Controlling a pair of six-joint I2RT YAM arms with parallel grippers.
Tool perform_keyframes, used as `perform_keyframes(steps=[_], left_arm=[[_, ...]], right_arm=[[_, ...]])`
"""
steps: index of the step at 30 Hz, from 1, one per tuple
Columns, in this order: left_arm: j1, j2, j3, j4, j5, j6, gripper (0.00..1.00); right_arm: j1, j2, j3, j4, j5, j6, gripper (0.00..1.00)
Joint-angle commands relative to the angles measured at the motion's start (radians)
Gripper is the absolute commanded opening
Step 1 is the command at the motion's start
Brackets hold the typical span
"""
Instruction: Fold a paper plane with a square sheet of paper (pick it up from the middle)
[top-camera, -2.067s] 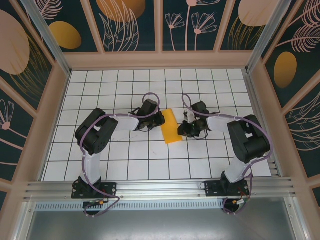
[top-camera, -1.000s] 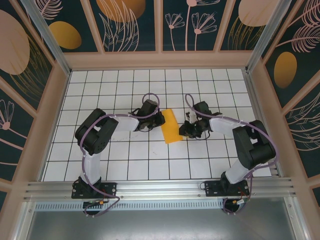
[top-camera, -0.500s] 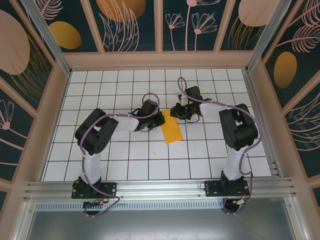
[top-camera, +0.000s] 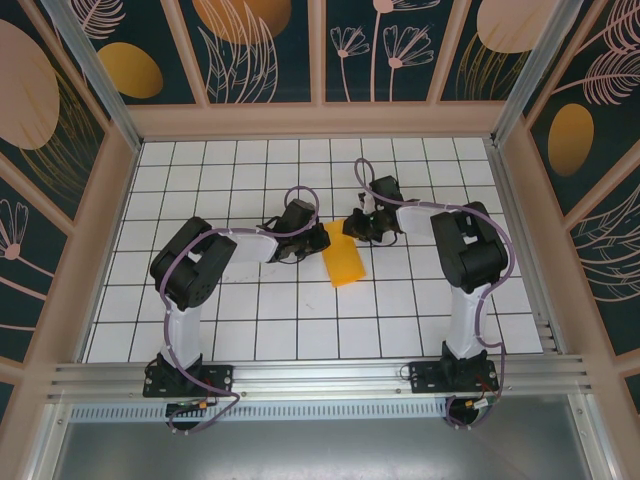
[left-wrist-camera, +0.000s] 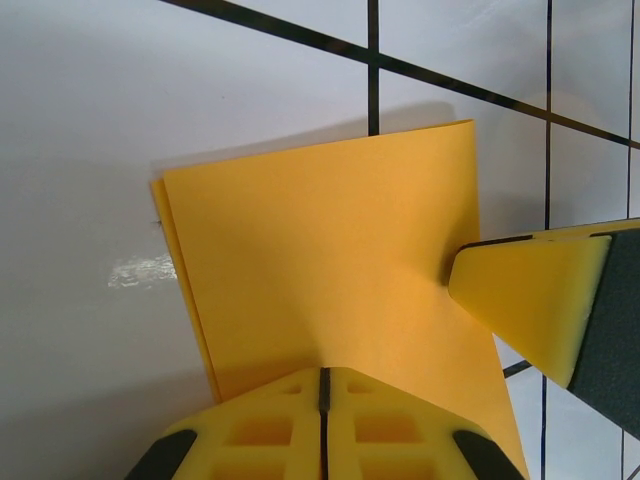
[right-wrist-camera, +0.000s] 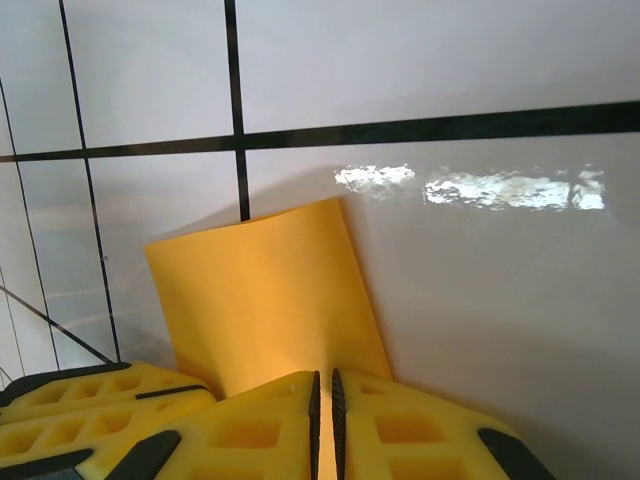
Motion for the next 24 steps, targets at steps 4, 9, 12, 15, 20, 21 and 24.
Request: perform_keyframes(steps=[4,9,12,15,20,21,24], left_arm=[[-0.003,0.120,-0.064,-0.207,-0.081,0.013,0.07],[-0.003,0.120,-0.067,-0.210,-0.081,0.015,0.07],[-0.003,0.119,-0.067,-0.212,-0.082,0.016,0.07],[-0.003,0.117,-0.068,-0.212,-0.081,0.018,0.07],[-0.003,0.110,-0.080,-0.209,-0.082,0.023,0.07],[-0.004,0.110,-0.080,-0.209,-0.082,0.022,0.07],[-0.002,0.111,-0.080,-0.209,-0.081,0.023,0.07]], right_arm=[[0.005,0.000,0.053,0.044,0.001,0.020,0.14],[0.005,0.059,0.074,0.059,0.014,0.034,0.14],[0.004,0.085,0.087,0.058,0.039,0.042,0.13],[0.002,0.112,0.108,0.029,0.108,0.039,0.13],[-0.005,0.108,0.126,0.028,0.105,0.039,0.12],[-0.003,0.097,0.127,0.035,0.090,0.039,0.12],[0.009,0.079,0.150,0.041,0.065,0.029,0.12]])
